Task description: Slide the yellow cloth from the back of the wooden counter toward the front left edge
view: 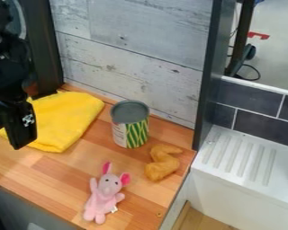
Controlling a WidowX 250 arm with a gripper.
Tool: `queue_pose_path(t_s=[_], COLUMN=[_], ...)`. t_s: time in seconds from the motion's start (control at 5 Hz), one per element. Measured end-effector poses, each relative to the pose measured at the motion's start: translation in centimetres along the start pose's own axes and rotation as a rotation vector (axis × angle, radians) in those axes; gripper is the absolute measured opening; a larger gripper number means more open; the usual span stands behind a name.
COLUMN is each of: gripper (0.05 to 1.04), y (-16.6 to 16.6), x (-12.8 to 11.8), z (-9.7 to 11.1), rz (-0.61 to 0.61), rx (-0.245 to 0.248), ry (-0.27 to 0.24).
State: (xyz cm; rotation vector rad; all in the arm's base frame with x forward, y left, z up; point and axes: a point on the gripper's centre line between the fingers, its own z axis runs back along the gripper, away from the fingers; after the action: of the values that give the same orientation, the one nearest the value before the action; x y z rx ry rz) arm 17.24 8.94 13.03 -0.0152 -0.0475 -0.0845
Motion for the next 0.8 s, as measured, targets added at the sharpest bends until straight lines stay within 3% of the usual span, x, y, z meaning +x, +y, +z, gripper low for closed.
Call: queue_pose_path(t_s=[0.2, 0.4, 0.6, 0.8], gripper=[1.001, 1.001, 1.001, 1.001], y=[0.0, 2.6, 4.7, 7.0], x=[-0.1, 2.9, 5.8, 8.1], z=[-0.4, -0.9, -1.4, -2.8], rz=[0.001, 0.059, 0.133, 0.155], rx=[-0.008, 0.056, 0.086, 0.130], ry=[0.011, -0.033, -0.085, -0.098])
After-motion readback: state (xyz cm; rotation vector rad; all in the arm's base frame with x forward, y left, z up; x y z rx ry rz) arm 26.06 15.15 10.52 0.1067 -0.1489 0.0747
